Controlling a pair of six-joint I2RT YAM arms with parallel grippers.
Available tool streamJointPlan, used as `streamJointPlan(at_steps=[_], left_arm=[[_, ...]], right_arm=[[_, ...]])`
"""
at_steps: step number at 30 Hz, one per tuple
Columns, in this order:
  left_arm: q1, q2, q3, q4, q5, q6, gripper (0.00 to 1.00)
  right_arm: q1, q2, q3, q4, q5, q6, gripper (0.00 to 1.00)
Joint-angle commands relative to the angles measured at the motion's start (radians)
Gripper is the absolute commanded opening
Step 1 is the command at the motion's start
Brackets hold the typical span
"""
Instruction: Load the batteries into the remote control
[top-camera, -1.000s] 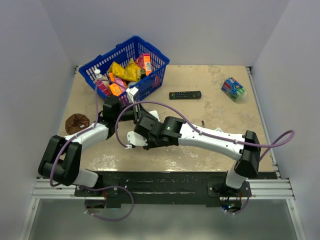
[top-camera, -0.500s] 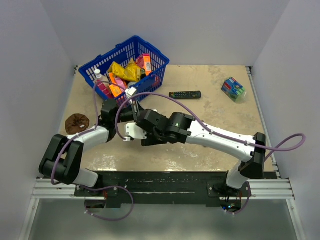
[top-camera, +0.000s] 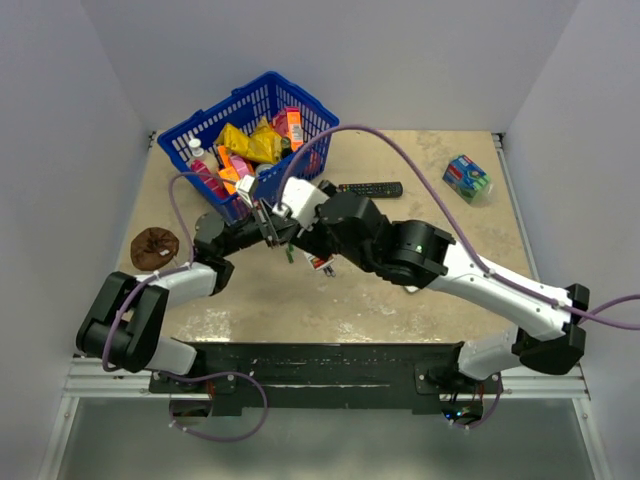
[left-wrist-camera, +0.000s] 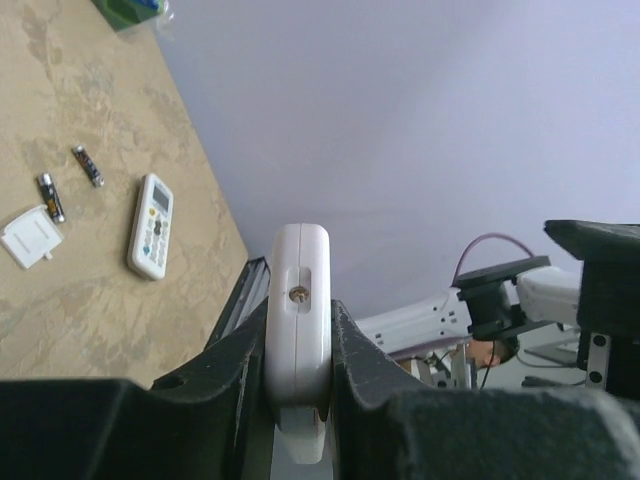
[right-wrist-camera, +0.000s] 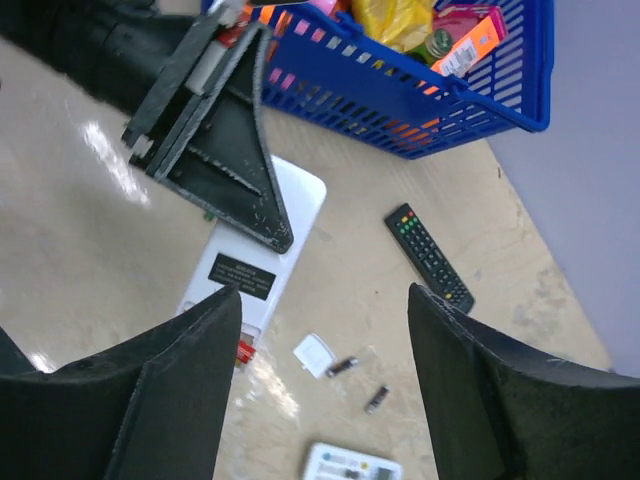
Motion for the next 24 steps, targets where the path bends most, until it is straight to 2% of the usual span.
streamJointPlan(at_steps=[1,4,8,9,13,18,24], left_arm=[[-0.002,-0.063,-0.027,0.196,-0.139,-0.079,0.0],[-0.003,-0.088,-0.049,0.229,-0.205,-0.079,0.0],[-0.003,-0.114,-0.09,0.307,-0.327,-0.079,0.0],[-0.003,-0.114,-0.09,0.318,-0.341,-0.079,0.0],[-0.005,-0.124,-0.086,0.351,-0.371,-0.076,0.0],[-0.005,-0.169,-0.095,0.291,-0.368,-0.048,0.0],[-0.003,-0.23,-0.086,0.208,-0.378,-0.005,0.0]], right_arm=[[-0.037,-0.096,-0.113,0.247,0.049,0.259,0.67],[-0.072,-0.149,-0.199,0.311,0.032,0.371,0.64],[-0.138,-0.205,-0.29,0.378,-0.064,0.46,0.61],[-0.149,-0.223,-0.302,0.389,-0.081,0.48,0.57],[-0.201,-0.251,-0.36,0.46,-0.192,0.479,0.46],[-0.226,-0.266,-0.391,0.48,-0.276,0.467,0.34],[-0.241,-0.284,-0.434,0.51,-0.37,0.427,0.32]])
